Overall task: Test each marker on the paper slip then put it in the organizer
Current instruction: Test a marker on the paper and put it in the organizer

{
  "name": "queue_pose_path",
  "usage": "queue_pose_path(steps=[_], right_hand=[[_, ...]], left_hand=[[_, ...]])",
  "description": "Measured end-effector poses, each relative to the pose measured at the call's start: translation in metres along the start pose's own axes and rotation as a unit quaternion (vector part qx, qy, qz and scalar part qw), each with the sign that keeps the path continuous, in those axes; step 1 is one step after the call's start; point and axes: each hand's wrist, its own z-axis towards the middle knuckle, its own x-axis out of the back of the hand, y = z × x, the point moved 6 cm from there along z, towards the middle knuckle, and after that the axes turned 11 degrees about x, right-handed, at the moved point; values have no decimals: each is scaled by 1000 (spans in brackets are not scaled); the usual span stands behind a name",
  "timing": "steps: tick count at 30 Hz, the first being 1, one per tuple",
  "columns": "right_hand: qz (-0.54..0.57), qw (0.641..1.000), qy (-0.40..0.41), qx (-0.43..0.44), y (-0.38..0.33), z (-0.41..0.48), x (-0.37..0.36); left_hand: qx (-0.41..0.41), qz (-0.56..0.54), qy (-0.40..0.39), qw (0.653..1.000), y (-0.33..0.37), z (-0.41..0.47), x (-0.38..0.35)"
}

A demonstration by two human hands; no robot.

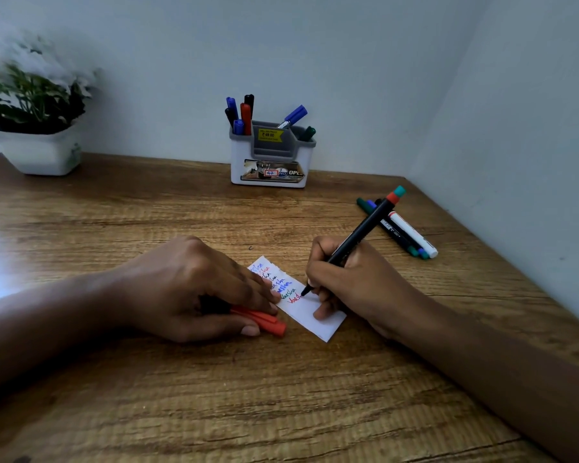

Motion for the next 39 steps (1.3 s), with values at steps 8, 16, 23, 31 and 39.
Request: queue_pose_path(steps=[8,16,23,31,39], right_hand=[[11,1000,14,-9,1,0,1],[19,999,24,-10,1,1,1],[221,970,80,-59,7,4,10],[209,974,69,53,-11,5,22],[257,963,5,79,-20,2,17]], left_hand=[[-2,3,-1,1000,-2,0,-1],[1,19,-4,1000,-10,2,-4],[-17,11,3,1000,-5,0,-1],[-57,-87,90,991,8,5,27],[72,-148,159,974,-8,8,36]])
